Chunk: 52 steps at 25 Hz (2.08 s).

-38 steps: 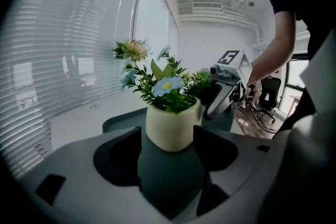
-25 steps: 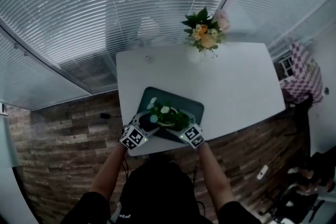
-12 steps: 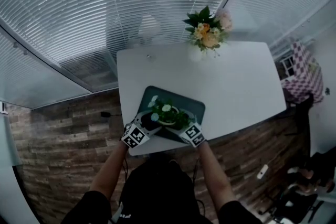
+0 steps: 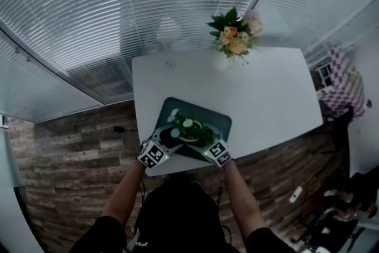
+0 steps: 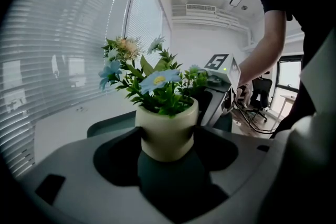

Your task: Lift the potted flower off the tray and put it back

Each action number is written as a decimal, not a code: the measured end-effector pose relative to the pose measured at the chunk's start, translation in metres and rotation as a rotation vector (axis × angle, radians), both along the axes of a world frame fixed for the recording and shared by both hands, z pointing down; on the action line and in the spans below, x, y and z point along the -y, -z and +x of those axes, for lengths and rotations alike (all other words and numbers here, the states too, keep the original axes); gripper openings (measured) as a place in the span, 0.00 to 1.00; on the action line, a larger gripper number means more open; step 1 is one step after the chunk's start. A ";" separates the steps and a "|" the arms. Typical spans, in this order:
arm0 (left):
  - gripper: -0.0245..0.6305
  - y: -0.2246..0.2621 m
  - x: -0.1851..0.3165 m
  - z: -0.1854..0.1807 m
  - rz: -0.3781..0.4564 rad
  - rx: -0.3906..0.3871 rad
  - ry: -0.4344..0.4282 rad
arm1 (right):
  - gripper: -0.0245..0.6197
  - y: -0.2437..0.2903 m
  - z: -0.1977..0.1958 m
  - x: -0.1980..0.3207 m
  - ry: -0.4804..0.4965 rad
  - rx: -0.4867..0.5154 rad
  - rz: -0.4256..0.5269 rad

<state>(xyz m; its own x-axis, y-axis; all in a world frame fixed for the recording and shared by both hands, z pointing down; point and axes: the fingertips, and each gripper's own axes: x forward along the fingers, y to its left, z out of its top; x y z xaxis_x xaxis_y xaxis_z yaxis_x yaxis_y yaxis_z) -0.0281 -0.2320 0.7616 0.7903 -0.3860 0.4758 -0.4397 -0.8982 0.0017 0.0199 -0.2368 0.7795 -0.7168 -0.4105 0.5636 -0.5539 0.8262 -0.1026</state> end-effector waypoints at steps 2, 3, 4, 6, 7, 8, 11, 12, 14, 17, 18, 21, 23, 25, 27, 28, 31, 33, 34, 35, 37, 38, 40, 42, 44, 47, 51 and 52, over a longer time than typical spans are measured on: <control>0.48 -0.001 -0.002 0.001 -0.001 -0.002 -0.001 | 0.67 -0.001 0.001 -0.002 -0.001 -0.007 0.001; 0.48 -0.001 -0.003 0.001 -0.002 -0.002 -0.003 | 0.67 -0.002 0.001 -0.003 -0.003 -0.011 0.004; 0.48 -0.001 -0.003 0.001 -0.002 -0.001 -0.004 | 0.67 -0.002 0.001 -0.004 -0.004 -0.012 0.008; 0.48 0.001 -0.006 0.001 0.004 0.000 -0.006 | 0.67 0.002 0.001 -0.006 -0.004 -0.008 0.017; 0.48 0.003 -0.008 0.002 0.010 -0.002 -0.007 | 0.67 0.006 0.002 -0.009 0.002 -0.013 0.024; 0.48 0.005 -0.010 0.002 0.015 -0.004 -0.007 | 0.67 0.012 0.002 -0.011 0.010 -0.022 0.033; 0.48 0.012 -0.015 0.003 0.031 -0.010 -0.009 | 0.67 0.026 0.002 -0.015 0.005 -0.015 0.060; 0.48 0.017 -0.016 0.004 0.039 -0.014 -0.012 | 0.67 0.030 0.003 -0.017 -0.001 -0.004 0.065; 0.48 0.029 -0.019 0.006 0.055 -0.023 -0.017 | 0.67 0.039 0.004 -0.020 -0.007 0.015 0.078; 0.48 0.047 -0.020 0.008 0.071 -0.032 -0.021 | 0.67 0.057 0.007 -0.021 -0.010 0.027 0.109; 0.48 0.052 -0.021 0.009 0.077 -0.031 -0.021 | 0.67 0.062 0.008 -0.022 -0.012 0.028 0.119; 0.48 0.067 -0.025 0.011 0.095 -0.024 -0.025 | 0.67 0.078 0.009 -0.026 -0.018 0.037 0.145; 0.48 0.078 -0.030 0.011 0.108 -0.028 -0.029 | 0.67 0.089 0.009 -0.031 -0.023 0.048 0.165; 0.48 0.089 -0.035 0.011 0.121 -0.034 -0.032 | 0.67 0.100 0.010 -0.035 -0.028 0.060 0.189; 0.48 0.101 -0.039 0.011 0.131 -0.039 -0.033 | 0.67 0.110 0.010 -0.039 -0.023 0.070 0.213; 0.48 0.107 -0.041 0.010 0.134 -0.035 -0.032 | 0.67 0.114 0.009 -0.042 -0.020 0.073 0.221; 0.48 0.122 -0.053 0.007 0.137 -0.035 -0.030 | 0.67 0.129 0.007 -0.055 -0.018 0.080 0.235; 0.48 0.131 -0.060 0.006 0.141 -0.034 -0.030 | 0.67 0.137 0.006 -0.062 -0.019 0.101 0.242; 0.48 0.135 -0.062 0.005 0.145 -0.030 -0.030 | 0.67 0.141 0.005 -0.064 -0.020 0.113 0.246; 0.48 0.138 -0.064 0.005 0.149 -0.027 -0.031 | 0.67 0.144 0.005 -0.066 -0.022 0.125 0.249; 0.48 0.145 -0.068 0.005 0.159 -0.028 -0.031 | 0.67 0.150 0.004 -0.070 -0.025 0.146 0.257; 0.48 0.150 -0.071 0.005 0.166 -0.029 -0.031 | 0.67 0.153 0.003 -0.072 -0.025 0.156 0.263; 0.48 0.160 -0.077 0.005 0.183 -0.037 -0.033 | 0.67 0.163 0.003 -0.078 -0.026 0.167 0.279; 0.48 0.170 -0.084 0.004 0.192 -0.052 -0.032 | 0.67 0.174 0.003 -0.085 -0.026 0.168 0.296; 0.48 0.179 -0.091 0.002 0.191 -0.068 -0.026 | 0.67 0.185 0.001 -0.092 -0.021 0.164 0.314; 0.48 0.190 -0.101 -0.004 0.182 -0.080 -0.010 | 0.67 0.195 -0.004 -0.102 -0.009 0.198 0.325; 0.48 0.195 -0.114 -0.012 0.187 -0.067 -0.003 | 0.67 0.200 -0.013 -0.115 0.003 0.208 0.341; 0.48 0.197 -0.118 -0.014 0.189 -0.069 -0.004 | 0.67 0.202 -0.015 -0.119 0.004 0.205 0.342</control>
